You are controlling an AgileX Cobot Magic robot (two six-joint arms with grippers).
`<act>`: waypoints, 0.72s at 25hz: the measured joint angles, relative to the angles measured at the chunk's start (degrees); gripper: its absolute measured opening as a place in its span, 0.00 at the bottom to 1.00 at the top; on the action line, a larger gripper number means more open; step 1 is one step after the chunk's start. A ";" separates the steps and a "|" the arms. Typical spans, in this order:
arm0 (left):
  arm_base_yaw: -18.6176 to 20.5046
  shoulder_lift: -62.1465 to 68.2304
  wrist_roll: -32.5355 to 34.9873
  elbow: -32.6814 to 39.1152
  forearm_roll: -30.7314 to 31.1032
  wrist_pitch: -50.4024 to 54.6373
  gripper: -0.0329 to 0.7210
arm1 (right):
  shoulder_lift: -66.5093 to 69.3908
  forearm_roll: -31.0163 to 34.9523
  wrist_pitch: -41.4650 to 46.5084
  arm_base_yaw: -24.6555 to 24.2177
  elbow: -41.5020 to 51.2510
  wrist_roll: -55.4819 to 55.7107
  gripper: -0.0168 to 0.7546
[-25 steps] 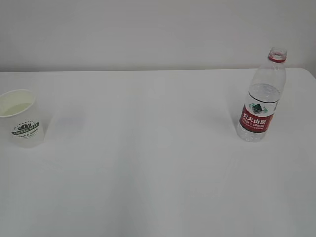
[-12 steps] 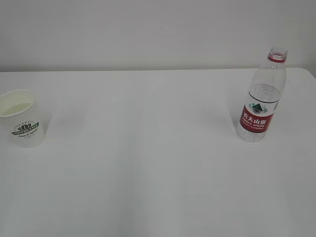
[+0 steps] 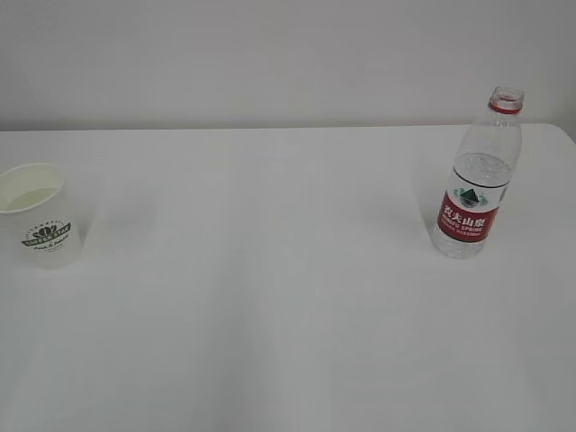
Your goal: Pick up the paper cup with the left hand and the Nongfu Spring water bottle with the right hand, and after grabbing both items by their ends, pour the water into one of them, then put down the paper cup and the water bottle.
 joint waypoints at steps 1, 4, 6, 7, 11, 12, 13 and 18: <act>0.00 0.00 0.00 0.00 -0.09 0.00 0.36 | 0.00 0.00 0.00 0.00 0.00 0.00 0.79; 0.00 0.00 0.00 0.00 -0.09 0.00 0.36 | 0.00 0.00 0.00 0.00 0.00 0.00 0.79; 0.00 0.00 0.00 0.00 -0.11 0.00 0.36 | 0.00 0.00 0.00 0.00 0.00 0.00 0.79; 0.00 0.00 0.00 0.00 -0.21 0.00 0.36 | 0.00 0.00 0.00 0.00 0.00 0.00 0.79; 0.00 0.00 0.10 0.00 -0.21 0.00 0.36 | 0.00 0.00 0.00 0.00 0.00 0.00 0.79; 0.00 0.00 0.10 0.00 -0.21 0.00 0.36 | 0.00 0.00 0.00 0.00 0.00 0.00 0.79; 0.00 0.00 0.10 0.00 -0.21 0.00 0.36 | 0.00 0.00 0.00 0.00 0.00 0.00 0.79; 0.00 0.00 0.10 0.00 -0.31 0.00 0.36 | 0.00 0.00 0.00 0.00 0.00 0.00 0.79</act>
